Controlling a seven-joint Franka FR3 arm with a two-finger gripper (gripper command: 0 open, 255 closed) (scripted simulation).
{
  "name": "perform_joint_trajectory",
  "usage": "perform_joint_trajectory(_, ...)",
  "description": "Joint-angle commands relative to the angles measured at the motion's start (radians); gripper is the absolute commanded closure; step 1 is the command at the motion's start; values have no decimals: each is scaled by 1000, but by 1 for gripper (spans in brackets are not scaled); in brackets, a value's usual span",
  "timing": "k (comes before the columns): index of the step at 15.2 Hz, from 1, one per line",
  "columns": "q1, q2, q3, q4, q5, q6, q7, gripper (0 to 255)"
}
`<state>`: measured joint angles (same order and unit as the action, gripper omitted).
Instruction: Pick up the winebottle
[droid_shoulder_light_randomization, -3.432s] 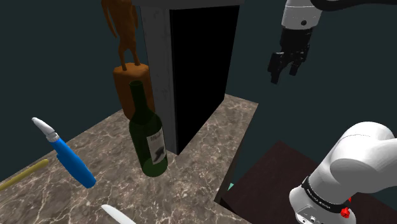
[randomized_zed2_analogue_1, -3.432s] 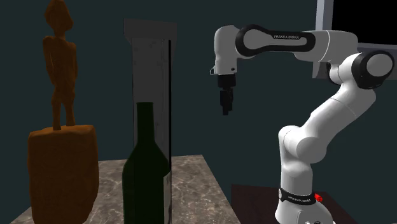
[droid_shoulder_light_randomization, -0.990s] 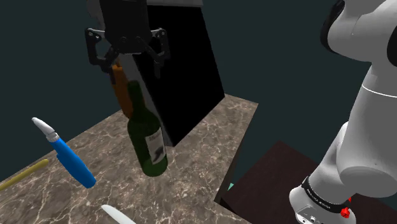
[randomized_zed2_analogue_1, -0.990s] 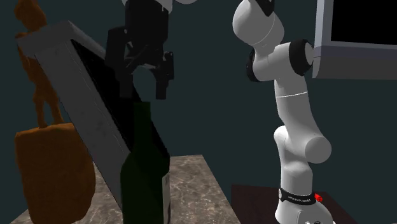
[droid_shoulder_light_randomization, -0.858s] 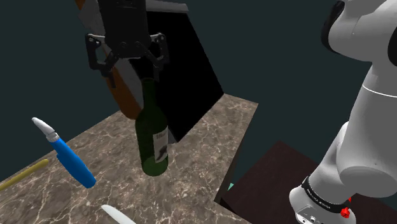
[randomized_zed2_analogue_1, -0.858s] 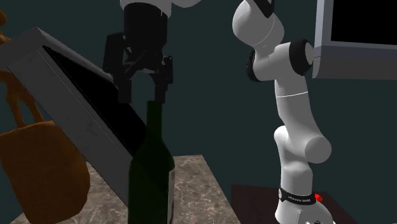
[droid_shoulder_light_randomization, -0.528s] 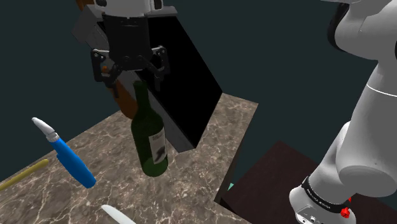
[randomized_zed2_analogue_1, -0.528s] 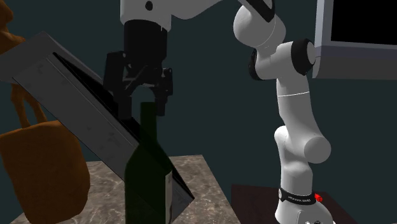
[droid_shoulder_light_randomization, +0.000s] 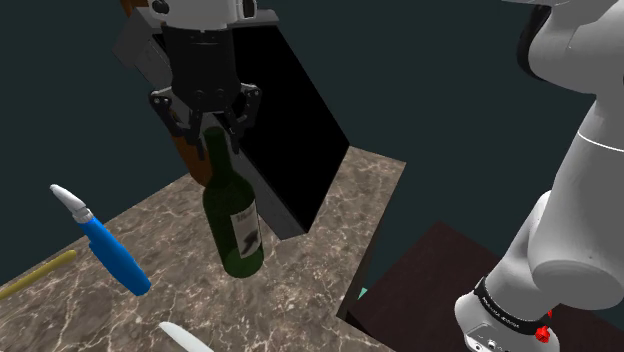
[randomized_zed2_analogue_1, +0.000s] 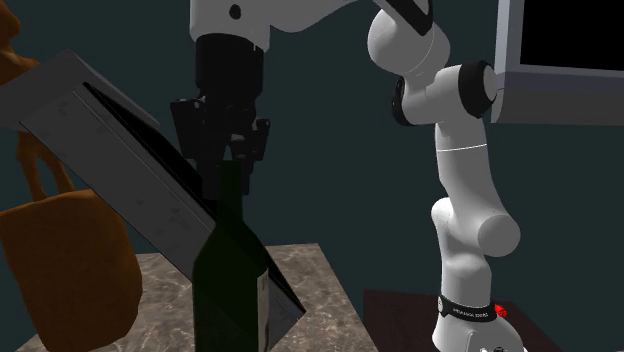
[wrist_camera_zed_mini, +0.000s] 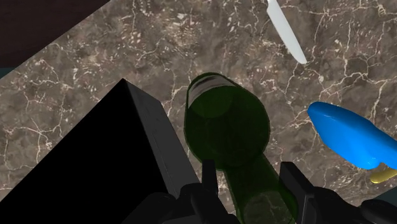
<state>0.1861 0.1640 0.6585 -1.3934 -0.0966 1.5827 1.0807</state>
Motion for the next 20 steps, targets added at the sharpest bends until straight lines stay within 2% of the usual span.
perform_joint_trajectory(1,0,0,0,-1,0,0,0,255)
perform_joint_trajectory(3,0,2,0,2,-1,-2,0,255)
perform_joint_trajectory(10,34,57,7,164,-38,-120,17,255)
perform_joint_trajectory(18,115,163,11,422,-114,-287,41,255)
perform_joint_trajectory(20,118,165,10,428,-116,-291,42,255)
